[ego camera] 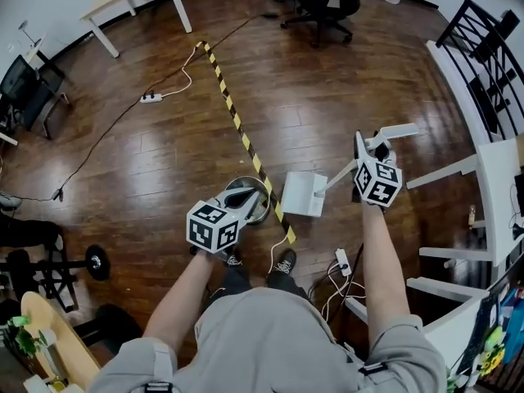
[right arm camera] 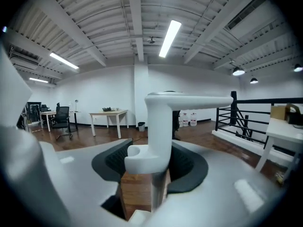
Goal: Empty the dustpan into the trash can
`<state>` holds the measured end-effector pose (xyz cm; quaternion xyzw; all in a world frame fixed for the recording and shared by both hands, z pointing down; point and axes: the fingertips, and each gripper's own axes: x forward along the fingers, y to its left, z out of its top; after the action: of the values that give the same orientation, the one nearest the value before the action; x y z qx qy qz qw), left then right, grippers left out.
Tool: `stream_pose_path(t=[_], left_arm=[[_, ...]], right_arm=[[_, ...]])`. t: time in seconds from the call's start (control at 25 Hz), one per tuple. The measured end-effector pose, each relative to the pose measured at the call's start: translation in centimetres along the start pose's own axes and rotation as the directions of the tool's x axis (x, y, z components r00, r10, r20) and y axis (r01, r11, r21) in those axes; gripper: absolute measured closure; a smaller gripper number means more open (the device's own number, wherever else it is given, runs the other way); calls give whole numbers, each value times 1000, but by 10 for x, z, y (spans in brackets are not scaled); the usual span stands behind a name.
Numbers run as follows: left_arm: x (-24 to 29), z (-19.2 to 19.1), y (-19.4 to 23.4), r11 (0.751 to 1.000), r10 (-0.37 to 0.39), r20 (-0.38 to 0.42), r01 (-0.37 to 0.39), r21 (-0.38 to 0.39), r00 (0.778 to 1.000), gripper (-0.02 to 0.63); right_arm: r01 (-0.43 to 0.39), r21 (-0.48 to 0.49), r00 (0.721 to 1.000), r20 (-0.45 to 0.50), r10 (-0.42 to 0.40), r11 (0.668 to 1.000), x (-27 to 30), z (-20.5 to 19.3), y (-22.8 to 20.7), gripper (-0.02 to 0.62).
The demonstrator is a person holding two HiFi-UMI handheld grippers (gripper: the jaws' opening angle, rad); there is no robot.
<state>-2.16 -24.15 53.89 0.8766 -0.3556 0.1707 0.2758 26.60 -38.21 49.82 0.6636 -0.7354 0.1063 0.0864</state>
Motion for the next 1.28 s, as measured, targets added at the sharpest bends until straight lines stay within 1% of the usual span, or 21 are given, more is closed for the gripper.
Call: stream_pose_path(t=[0.12,0.28,0.44,0.56,0.68,0.84,0.96,1.08,1.16,1.24,1.28], left_arm=[[15,-8,-3,1000,3,-25,-3,-12,1000,600],[25,-14,-7,1000,4,-40,-5,-25,999,600],[33,-16,-7,1000,-7,-41,6,-30,999,600],[38,-15,-5,999,-34,-54,33,-22,998,600],[42,-13,-5,998,-62,-71,62,-12,996,600],[47,-4,-14,992,-119,-92,122,22,989,600],[50,2,-21,987,-150,-101,155,49,984,600],[51,7,-25,979,-178,-110,187,77,978,600],[52,8,-27,975,-193,-118,204,88,974,600],[51,10,-29,970,-208,-120,220,99,971,600],[51,13,-32,968,-217,-117,229,105,969,600]], right_arm=[[7,19,998,-55,-6,1000,9,-43,-12,388],[61,59,989,-141,-52,996,6,-101,-26,388],[94,67,978,-193,-79,993,-6,-141,-28,388],[141,87,971,-209,-120,986,-13,-153,-35,387],[193,126,952,-264,-155,973,-22,-166,-49,388],[261,189,927,-323,-191,947,-45,-180,-68,383],[292,224,919,-336,-208,930,-60,-187,-77,365],[321,240,911,-344,-229,916,-73,-193,-85,330],[361,240,892,-372,-258,901,-86,-200,-90,295],[400,256,870,-410,-276,880,-102,-213,-90,288],[407,274,865,-423,-271,871,-111,-219,-86,288]])
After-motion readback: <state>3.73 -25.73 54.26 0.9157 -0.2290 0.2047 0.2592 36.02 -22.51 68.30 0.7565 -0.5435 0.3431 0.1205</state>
